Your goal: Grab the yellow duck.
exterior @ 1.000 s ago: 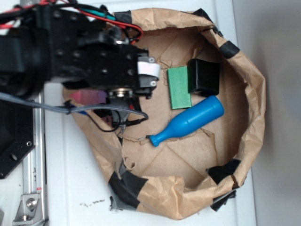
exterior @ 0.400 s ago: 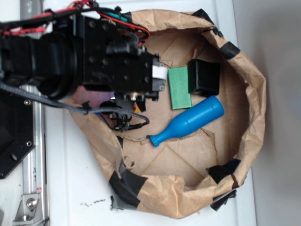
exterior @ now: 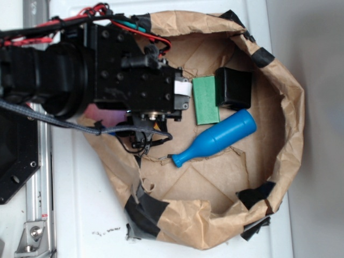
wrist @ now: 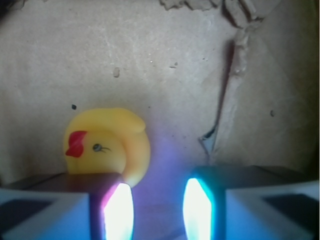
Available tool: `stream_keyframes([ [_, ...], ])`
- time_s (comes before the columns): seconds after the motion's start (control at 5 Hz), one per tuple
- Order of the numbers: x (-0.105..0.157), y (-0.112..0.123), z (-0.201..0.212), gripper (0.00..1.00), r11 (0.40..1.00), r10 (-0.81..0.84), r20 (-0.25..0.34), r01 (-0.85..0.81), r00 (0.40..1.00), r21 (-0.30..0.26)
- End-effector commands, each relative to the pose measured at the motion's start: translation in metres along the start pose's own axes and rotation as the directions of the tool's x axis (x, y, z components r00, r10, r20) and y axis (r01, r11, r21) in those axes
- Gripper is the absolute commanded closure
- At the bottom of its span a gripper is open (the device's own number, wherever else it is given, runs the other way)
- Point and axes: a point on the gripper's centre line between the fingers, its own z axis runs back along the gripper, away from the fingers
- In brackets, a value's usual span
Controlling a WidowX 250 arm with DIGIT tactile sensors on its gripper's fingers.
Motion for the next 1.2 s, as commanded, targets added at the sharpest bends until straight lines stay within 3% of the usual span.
stream_keyframes([
  [0.0, -0.001, 0.002, 0.030, 0.00, 1.000, 0.004, 0.095, -0.002, 0.995, -0.020],
  [0.4, 0.005, 0.003, 0.039, 0.00, 0.999, 0.009, 0.121, -0.005, 0.993, -0.036],
  [1.0, 0.016, -0.006, 0.017, 0.00, 0.997, 0.001, 0.127, 0.008, 0.992, -0.071],
])
